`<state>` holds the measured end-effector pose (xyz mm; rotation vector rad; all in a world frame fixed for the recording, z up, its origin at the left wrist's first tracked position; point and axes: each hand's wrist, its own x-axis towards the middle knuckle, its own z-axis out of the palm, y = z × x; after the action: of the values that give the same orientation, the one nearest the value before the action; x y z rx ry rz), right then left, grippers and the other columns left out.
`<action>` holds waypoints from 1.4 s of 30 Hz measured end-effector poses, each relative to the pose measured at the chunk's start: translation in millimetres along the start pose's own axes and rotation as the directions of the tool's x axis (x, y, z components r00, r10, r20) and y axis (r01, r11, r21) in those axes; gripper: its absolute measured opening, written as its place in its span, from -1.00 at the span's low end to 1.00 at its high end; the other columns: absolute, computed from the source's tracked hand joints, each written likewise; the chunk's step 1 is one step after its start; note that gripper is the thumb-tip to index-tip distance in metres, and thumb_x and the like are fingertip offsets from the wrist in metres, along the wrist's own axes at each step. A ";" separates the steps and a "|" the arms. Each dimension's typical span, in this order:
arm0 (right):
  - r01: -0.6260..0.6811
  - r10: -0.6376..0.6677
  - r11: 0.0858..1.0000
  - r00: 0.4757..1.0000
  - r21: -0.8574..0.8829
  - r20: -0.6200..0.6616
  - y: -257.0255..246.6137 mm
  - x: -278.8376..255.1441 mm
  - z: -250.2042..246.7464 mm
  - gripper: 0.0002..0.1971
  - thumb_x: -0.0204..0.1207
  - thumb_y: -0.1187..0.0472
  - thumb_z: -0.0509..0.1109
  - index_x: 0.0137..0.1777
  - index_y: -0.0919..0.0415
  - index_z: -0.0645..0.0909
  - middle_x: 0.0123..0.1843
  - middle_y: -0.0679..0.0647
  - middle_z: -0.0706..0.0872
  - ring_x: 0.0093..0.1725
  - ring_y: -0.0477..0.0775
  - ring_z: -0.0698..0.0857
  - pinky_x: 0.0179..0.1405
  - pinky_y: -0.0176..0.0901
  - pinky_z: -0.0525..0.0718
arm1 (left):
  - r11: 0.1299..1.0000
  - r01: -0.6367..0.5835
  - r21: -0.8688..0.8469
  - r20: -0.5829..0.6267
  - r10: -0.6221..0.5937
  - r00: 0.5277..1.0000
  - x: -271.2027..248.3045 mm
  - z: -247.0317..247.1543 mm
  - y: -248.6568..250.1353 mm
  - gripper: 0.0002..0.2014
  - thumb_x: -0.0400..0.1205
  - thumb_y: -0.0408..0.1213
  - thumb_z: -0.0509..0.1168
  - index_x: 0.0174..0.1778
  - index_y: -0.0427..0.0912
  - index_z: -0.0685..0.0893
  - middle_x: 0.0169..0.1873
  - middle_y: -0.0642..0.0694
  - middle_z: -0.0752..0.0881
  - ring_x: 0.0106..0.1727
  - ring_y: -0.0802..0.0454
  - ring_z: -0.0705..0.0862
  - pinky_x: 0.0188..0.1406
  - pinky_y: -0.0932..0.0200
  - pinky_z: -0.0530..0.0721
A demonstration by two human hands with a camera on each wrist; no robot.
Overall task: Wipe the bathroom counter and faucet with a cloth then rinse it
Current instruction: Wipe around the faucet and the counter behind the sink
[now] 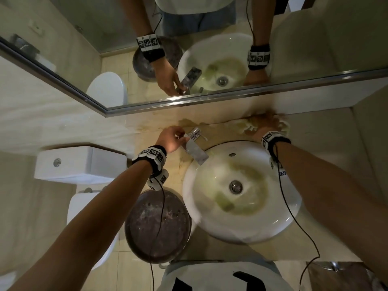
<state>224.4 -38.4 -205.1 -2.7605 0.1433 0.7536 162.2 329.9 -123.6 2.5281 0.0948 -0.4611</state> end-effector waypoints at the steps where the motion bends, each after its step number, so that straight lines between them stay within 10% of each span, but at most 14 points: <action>1: 0.031 -0.031 0.999 1.000 -0.008 -0.002 -8.7 -12.3 -2.0 -0.14 0.36 -0.40 0.42 0.64 -0.09 0.33 0.70 0.22 0.21 0.65 0.46 0.21 0.54 0.55 0.25 | 1.000 0.005 0.000 -0.004 -0.005 1.000 0.4 0.1 -0.2 -0.68 0.62 -0.05 0.46 0.19 -0.16 0.75 0.06 -0.05 0.80 0.05 0.00 0.74 0.04 0.16 0.60; 12: 0.323 -0.291 0.920 0.942 -0.221 0.165 -76.2 -42.7 43.7 -0.75 0.59 -0.14 0.21 0.26 -0.31 0.48 0.78 0.21 -0.05 0.71 0.52 -0.26 0.53 0.66 -0.33 | 0.999 0.000 0.033 -0.012 0.000 1.000 0.8 2.9 -2.8 -0.71 0.63 -0.04 0.45 0.17 -0.13 0.75 0.09 -0.05 0.79 0.10 -0.02 0.74 0.18 0.04 0.67; 24: 0.546 -0.489 0.771 0.837 -0.328 0.245 -129.1 -51.9 64.6 -0.33 0.48 -0.25 0.22 0.64 -0.35 0.23 0.75 0.05 0.15 0.70 0.39 0.04 0.60 0.55 -0.07 | 1.000 0.015 0.010 0.004 -0.015 1.000 1.5 2.6 -4.5 -0.69 0.62 -0.01 0.46 0.18 -0.11 0.76 0.08 -0.01 0.79 0.10 0.02 0.73 0.12 0.11 0.64; 29: 0.589 -0.559 0.751 0.807 -0.298 0.188 -142.1 -63.0 51.4 -0.49 0.62 -0.01 0.24 0.58 -0.07 0.38 0.52 0.13 0.49 0.56 0.30 0.35 0.56 0.31 0.28 | 0.980 0.119 -0.158 0.018 -0.118 0.993 -1.8 1.3 -6.1 -0.58 0.57 0.05 0.49 0.25 -0.11 0.77 0.10 0.07 0.78 0.09 0.09 0.74 0.14 0.18 0.61; 38: 0.502 -0.453 0.826 0.862 -0.257 0.227 -149.5 -68.1 75.6 -0.40 0.56 0.07 0.32 0.61 -0.21 0.34 0.74 0.08 0.15 0.73 0.28 -0.07 0.62 0.46 -0.29 | 0.935 0.267 -0.233 -0.029 -0.281 0.959 -46.6 54.2 -53.4 -0.71 0.81 -0.21 0.09 0.19 -0.26 0.68 0.05 -0.22 0.79 0.03 -0.20 0.78 0.03 -0.14 0.77; 42: 0.528 -0.477 0.839 0.830 -0.133 0.289 -153.4 -73.8 72.0 -0.49 0.62 0.23 0.32 0.58 0.10 0.43 0.66 0.19 0.35 0.71 0.28 0.14 0.68 0.23 0.14 | 0.979 0.198 -0.054 0.102 -0.192 0.976 -55.3 69.2 -54.5 -0.73 0.74 -0.34 0.21 0.33 -0.21 0.68 0.15 -0.19 0.78 0.11 -0.17 0.75 0.13 0.01 0.68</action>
<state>151.8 130.9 -190.5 -2.6588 -0.7339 0.9829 80.3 339.7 -187.0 2.4398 0.3182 -0.6464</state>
